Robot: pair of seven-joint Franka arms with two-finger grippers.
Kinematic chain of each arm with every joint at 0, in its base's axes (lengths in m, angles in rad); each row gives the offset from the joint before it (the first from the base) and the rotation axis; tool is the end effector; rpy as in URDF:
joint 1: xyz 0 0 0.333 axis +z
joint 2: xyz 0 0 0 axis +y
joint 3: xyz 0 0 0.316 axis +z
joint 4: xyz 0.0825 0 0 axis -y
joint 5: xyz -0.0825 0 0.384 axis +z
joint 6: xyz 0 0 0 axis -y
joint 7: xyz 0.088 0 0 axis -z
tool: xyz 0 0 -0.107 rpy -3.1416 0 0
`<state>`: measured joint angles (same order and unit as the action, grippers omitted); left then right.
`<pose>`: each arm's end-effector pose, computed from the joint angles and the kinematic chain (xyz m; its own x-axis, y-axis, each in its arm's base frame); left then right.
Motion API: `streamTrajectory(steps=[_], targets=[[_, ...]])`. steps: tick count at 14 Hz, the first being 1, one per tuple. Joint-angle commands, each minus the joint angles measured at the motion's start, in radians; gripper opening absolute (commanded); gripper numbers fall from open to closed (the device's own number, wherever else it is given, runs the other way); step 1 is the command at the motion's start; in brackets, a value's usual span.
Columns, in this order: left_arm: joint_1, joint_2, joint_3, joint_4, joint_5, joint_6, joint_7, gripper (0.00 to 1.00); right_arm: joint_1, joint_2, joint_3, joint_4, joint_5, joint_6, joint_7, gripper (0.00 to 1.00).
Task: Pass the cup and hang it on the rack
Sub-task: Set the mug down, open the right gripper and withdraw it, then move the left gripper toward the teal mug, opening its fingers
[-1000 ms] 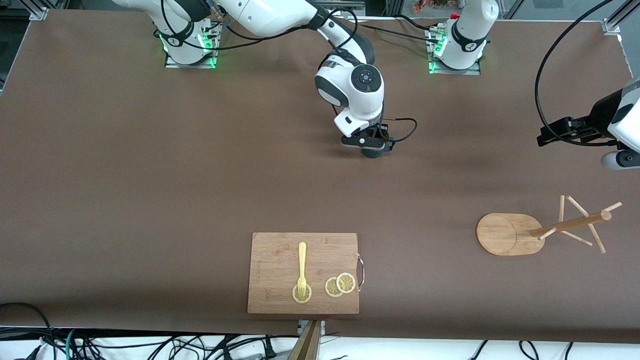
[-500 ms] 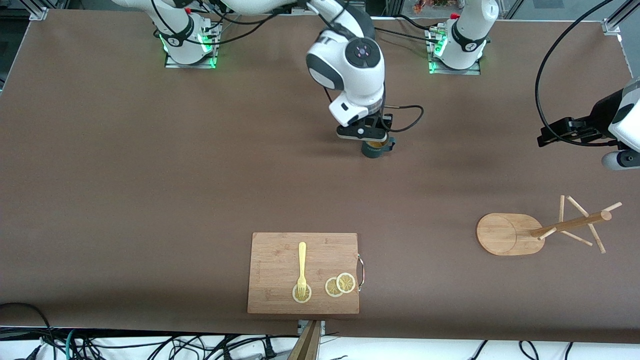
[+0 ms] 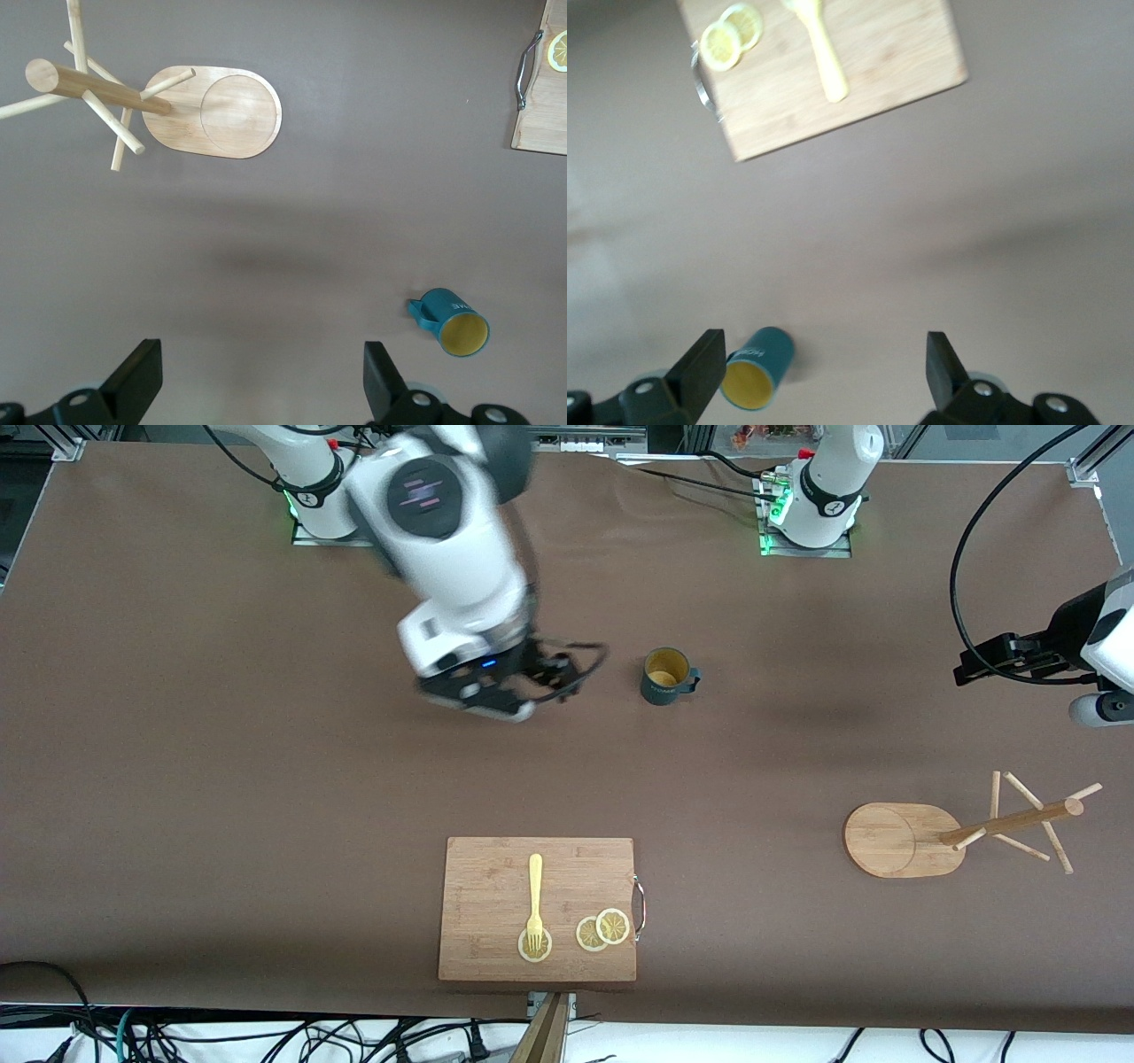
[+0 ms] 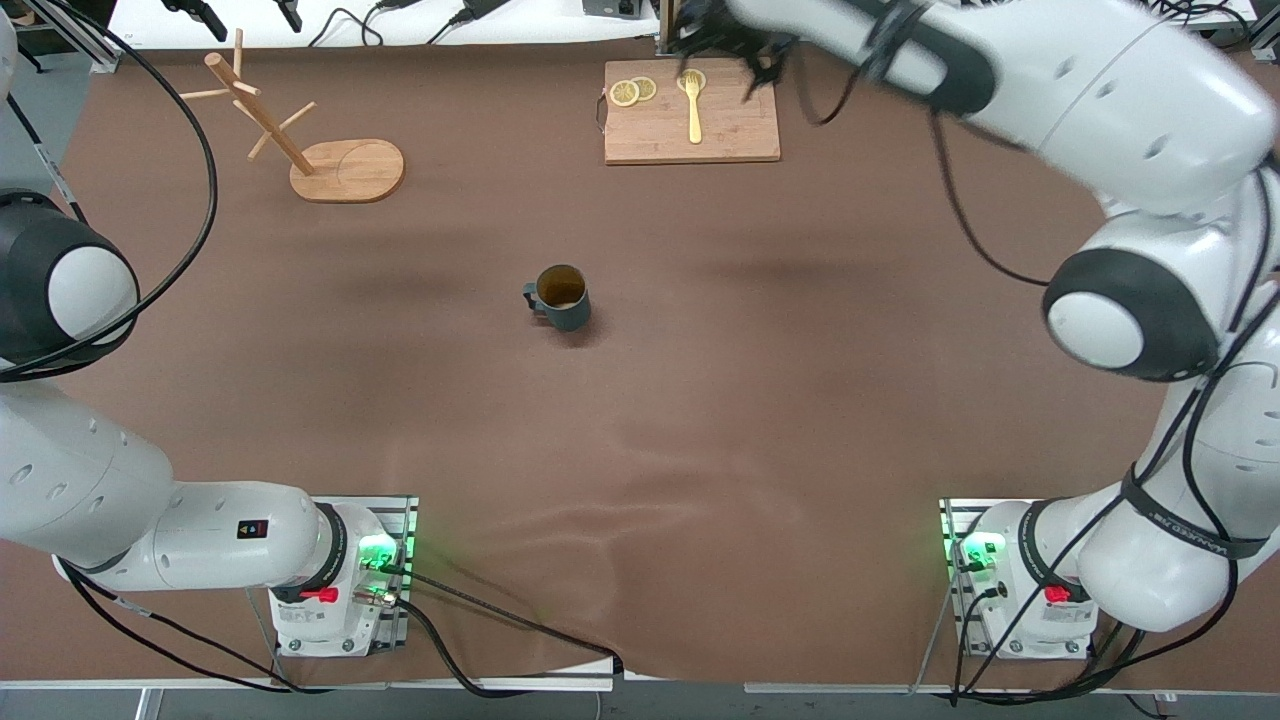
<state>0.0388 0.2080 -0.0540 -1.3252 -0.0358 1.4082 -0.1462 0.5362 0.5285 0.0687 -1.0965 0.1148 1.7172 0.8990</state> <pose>0.6004 -0.0097 0.6052 0.9837 0.1246 -0.1297 0.1293 -0.9912 0.0283 0.5904 0.4047 0.5290 0.9502 -0.3061 -0.0594 -0.3117 -0.9359 -0.1642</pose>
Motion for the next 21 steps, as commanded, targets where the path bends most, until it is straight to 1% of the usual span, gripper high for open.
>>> streamTrajectory(steps=[1, 2, 3, 5, 6, 8, 9, 10, 11, 13, 14, 15, 18, 19, 21], targets=[[0.003, 0.021, -0.003, 0.041, 0.014, -0.012, 0.022, 1.00, -0.108, -0.112, -0.009, -0.068, 0.045, -0.114, -0.134, 1.00], [0.001, 0.022, -0.003, 0.043, 0.016, -0.012, 0.020, 1.00, -0.136, -0.163, -0.026, -0.110, 0.046, -0.134, -0.202, 1.00], [-0.002, 0.022, -0.003, 0.041, 0.016, -0.012, 0.020, 1.00, -0.153, -0.220, -0.056, -0.164, 0.046, -0.146, -0.269, 1.00], [-0.005, 0.028, -0.004, 0.041, 0.014, -0.012, 0.022, 1.00, -0.154, -0.338, -0.137, -0.288, 0.055, -0.151, -0.331, 1.00], [-0.010, 0.031, -0.004, 0.041, 0.016, -0.014, 0.022, 1.00, -0.153, -0.385, -0.173, -0.328, 0.062, -0.174, -0.386, 1.00], [-0.013, 0.031, -0.009, 0.041, 0.016, -0.014, 0.022, 1.00, -0.153, -0.445, -0.239, -0.374, 0.059, -0.224, -0.513, 1.00], [-0.014, 0.031, -0.012, 0.041, 0.016, -0.014, 0.022, 1.00, -0.166, -0.450, -0.257, -0.378, 0.051, -0.244, -0.561, 1.00], [-0.011, 0.037, -0.014, 0.041, 0.013, -0.014, 0.025, 1.00, -0.217, -0.450, -0.245, -0.378, 0.045, -0.249, -0.603, 1.00], [-0.011, 0.040, -0.015, 0.038, 0.004, -0.014, 0.025, 1.00, -0.263, -0.450, -0.215, -0.382, 0.033, -0.249, -0.641, 1.00], [-0.011, 0.045, -0.014, 0.037, -0.029, -0.023, 0.027, 1.00, -0.355, -0.452, -0.138, -0.404, -0.042, -0.248, -0.704, 1.00], [-0.011, 0.047, -0.014, 0.031, -0.029, -0.026, 0.028, 1.00, -0.402, -0.453, -0.098, -0.413, -0.059, -0.243, -0.718, 1.00], [-0.013, 0.048, -0.015, 0.026, -0.035, -0.032, 0.045, 1.00, -0.418, -0.461, -0.080, -0.416, -0.081, -0.242, -0.718, 1.00], [0.003, 0.085, -0.014, 0.024, -0.053, -0.037, 0.273, 1.00, -0.418, -0.463, -0.076, -0.418, -0.099, -0.246, -0.718, 1.00], [0.006, 0.108, -0.014, 0.011, -0.065, -0.031, 0.383, 1.00, -0.417, -0.463, -0.075, -0.421, -0.099, -0.242, -0.718, 1.00], [0.000, 0.107, -0.014, -0.070, -0.084, 0.020, 0.563, 1.00, -0.418, -0.461, -0.075, -0.422, -0.099, -0.231, -0.719, 1.00]])
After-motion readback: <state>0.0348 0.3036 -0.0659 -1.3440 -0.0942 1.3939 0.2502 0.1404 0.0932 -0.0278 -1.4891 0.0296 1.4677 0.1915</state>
